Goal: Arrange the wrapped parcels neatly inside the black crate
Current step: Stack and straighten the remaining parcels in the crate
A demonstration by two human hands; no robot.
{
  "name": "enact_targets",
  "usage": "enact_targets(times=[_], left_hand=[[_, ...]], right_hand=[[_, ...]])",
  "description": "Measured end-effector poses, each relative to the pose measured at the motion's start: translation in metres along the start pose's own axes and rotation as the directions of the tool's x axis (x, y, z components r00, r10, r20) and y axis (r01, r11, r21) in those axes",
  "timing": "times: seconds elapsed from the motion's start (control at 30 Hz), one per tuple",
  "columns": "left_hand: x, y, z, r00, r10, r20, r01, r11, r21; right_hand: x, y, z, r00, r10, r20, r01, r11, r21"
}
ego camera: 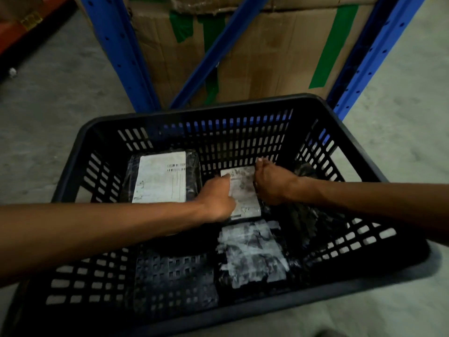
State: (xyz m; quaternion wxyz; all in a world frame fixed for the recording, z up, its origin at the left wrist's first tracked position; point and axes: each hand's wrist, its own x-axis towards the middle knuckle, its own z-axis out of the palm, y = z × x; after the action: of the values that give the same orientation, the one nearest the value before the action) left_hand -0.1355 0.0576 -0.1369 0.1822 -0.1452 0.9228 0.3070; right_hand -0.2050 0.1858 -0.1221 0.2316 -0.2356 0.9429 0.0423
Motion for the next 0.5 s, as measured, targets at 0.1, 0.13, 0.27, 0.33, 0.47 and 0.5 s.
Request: enact_targets(times=[0.1, 0.13, 0.27, 0.33, 0.47, 0.5], left_hand=[[-0.053, -0.017, -0.002, 0.991, 0.108, 0.076, -0.109, 0.994, 0.009], [-0.07, -0.02, -0.003, 0.984, 0.129, 0.121, -0.133, 0.991, 0.023], [-0.098, -0.024, 0.005, 0.913, -0.078, 0.4, 0.079, 0.997, 0.014], [-0.095, -0.029, 0.017, 0.847, -0.217, 0.486, 0.29, 0.954, -0.08], [-0.077, -0.032, 0.04, 0.815, -0.267, 0.514, 0.421, 0.883, -0.209], [-0.073, -0.027, 0.041, 0.81, -0.266, 0.523, 0.431, 0.875, -0.222]], right_hand=[[-0.045, 0.009, -0.009, 0.989, -0.143, -0.041, 0.142, 0.99, -0.012], [-0.064, 0.012, -0.01, 0.981, -0.194, -0.026, 0.193, 0.98, -0.037], [-0.097, 0.016, 0.003, 0.952, -0.219, 0.215, 0.247, 0.962, -0.117], [-0.1, 0.014, 0.015, 0.921, -0.188, 0.34, 0.239, 0.964, -0.116], [-0.079, 0.022, 0.037, 0.832, -0.094, 0.546, 0.073, 0.996, 0.061], [-0.072, 0.023, 0.042, 0.817, -0.084, 0.57, -0.01, 0.987, 0.161]])
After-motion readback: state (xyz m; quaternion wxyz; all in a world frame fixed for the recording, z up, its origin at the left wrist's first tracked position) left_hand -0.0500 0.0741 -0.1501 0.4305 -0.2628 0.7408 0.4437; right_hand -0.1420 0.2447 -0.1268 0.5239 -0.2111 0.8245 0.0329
